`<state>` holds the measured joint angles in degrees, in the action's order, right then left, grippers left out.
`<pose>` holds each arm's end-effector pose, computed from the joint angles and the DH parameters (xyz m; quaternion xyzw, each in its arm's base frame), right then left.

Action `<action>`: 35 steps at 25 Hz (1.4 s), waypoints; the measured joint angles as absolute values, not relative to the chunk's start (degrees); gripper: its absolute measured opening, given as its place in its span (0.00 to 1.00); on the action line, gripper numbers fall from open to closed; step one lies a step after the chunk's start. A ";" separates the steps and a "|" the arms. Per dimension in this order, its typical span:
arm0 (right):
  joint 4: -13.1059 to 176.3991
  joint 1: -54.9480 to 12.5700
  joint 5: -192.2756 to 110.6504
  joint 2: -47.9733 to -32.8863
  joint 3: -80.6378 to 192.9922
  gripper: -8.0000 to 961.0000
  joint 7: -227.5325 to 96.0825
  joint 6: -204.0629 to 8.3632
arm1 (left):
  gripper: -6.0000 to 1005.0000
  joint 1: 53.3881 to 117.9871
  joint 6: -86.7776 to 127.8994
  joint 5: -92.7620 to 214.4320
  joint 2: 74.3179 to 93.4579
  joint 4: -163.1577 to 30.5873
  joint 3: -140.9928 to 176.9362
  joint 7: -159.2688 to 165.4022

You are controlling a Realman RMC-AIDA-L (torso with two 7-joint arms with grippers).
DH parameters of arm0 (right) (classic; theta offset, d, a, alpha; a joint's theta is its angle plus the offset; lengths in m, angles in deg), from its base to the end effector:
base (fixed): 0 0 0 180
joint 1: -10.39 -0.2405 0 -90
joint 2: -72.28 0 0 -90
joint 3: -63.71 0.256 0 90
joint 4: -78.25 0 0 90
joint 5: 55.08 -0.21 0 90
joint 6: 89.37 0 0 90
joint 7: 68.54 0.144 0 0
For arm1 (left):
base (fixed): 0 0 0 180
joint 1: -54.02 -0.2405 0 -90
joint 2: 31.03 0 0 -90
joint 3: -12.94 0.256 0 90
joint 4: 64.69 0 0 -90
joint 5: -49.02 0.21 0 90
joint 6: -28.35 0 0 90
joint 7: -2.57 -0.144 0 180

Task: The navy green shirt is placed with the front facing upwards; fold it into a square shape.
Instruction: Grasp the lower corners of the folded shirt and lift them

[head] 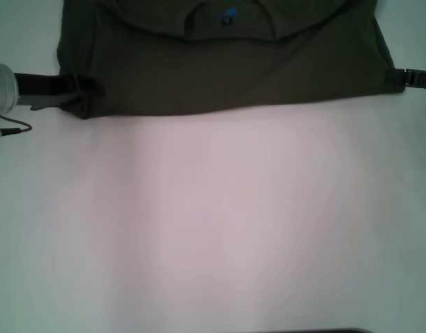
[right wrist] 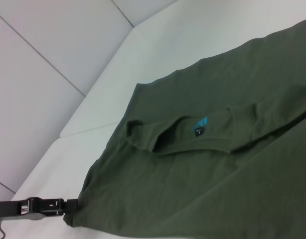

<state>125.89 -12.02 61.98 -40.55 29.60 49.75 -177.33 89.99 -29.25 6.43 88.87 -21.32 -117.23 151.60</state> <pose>0.3262 0.3189 0.0876 -0.7991 0.5178 0.2361 0.1939 -0.2877 0.3992 -0.0024 -0.7240 -0.6261 -0.0997 0.2718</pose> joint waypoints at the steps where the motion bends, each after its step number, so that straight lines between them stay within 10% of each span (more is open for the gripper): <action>1: 125.89 -12.02 61.98 -40.55 29.61 0.95 49.75 -177.35 | 0.52 90.25 -29.29 7.31 88.98 -21.43 -117.21 151.93; 19: 125.89 -11.58 62.01 -40.64 30.69 0.95 49.61 -178.76 | 0.52 92.24 -33.40 9.15 89.30 -20.78 -114.46 153.86; 30: 125.89 -11.59 62.12 -40.75 31.02 0.95 49.66 -178.93 | 0.12 92.22 -35.42 8.76 89.23 -19.79 -114.91 153.92; 35: 125.88 -11.62 62.45 -40.36 30.75 0.95 50.00 -178.94 | 0.11 92.34 -41.69 8.56 88.28 -17.92 -118.37 153.44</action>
